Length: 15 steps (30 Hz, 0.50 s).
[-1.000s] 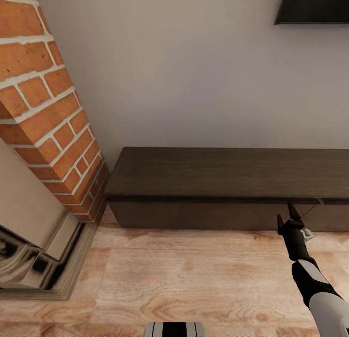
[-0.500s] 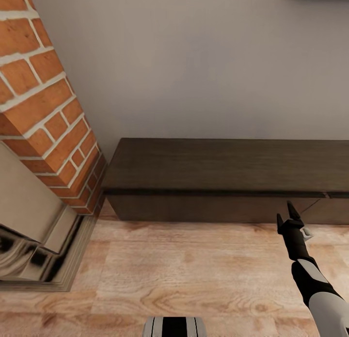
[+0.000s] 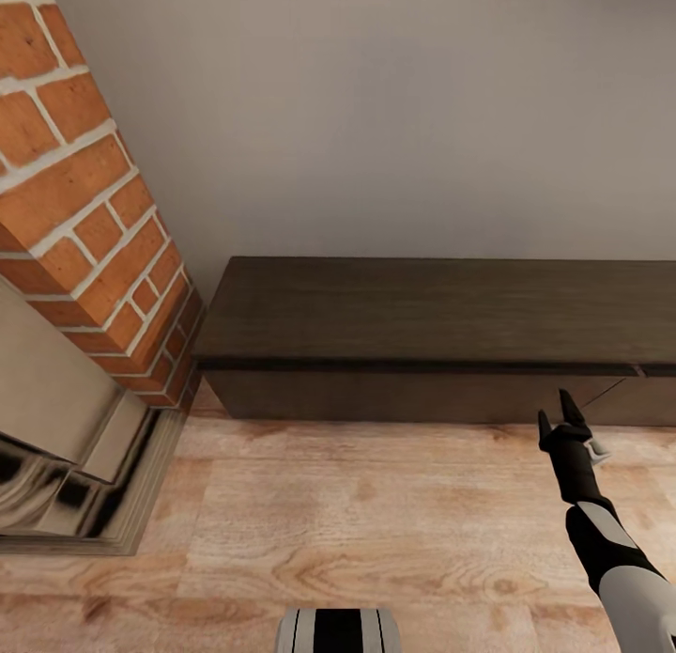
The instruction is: Place each of the two pumpkins and all three candles from the living room inside a cabinet in the living room (use any cabinet), then make sure every cabinet is closed, and position the cauldron so it is next to a table in the living room.
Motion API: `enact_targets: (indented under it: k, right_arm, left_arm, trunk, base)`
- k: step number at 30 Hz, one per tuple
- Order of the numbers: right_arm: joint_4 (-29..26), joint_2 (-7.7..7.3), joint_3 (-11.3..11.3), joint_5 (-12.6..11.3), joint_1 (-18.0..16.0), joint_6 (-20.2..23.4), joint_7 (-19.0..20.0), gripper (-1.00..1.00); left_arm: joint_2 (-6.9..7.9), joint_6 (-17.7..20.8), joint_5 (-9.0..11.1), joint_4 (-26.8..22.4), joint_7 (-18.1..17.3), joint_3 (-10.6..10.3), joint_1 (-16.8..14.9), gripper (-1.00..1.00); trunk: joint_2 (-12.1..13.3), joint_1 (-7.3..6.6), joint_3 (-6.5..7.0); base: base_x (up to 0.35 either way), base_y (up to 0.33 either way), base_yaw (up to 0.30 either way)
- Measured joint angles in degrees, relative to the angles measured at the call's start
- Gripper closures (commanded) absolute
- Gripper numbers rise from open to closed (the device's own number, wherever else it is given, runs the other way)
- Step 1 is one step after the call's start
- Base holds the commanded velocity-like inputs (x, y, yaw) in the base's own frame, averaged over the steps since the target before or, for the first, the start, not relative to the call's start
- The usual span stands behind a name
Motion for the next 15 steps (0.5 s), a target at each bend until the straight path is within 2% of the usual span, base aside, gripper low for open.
enact_targets:
  k: [6, 11, 15]
  right_arm:
    - [0.20, -0.03, 0.01, 0.00, 0.02, -0.02, 3.97, -1.00]
    - [0.23, -0.03, 0.02, 0.01, 0.02, 0.03, 4.62, -1.00]
    - [0.24, -0.06, 0.02, 0.01, 0.02, 0.05, 4.79, -1.00]
  left_arm:
    - [0.00, 0.00, -0.02, 0.00, 0.00, 0.00, 0.00, -1.00]
    - [-0.06, -0.05, -0.13, 0.11, 0.07, 0.00, 0.00, -1.00]
    - [-0.19, -0.32, -0.28, 0.39, 0.14, 0.04, 0.00, -1.00]
  trunk:
    - [0.00, 0.00, 0.00]
    - [0.00, 0.00, 0.00]
    - [0.00, -0.02, 0.00]
  base:
    - [0.000, 0.000, 0.000]
    - [0.008, 0.000, 0.000]
    - [0.149, 0.000, 0.000]
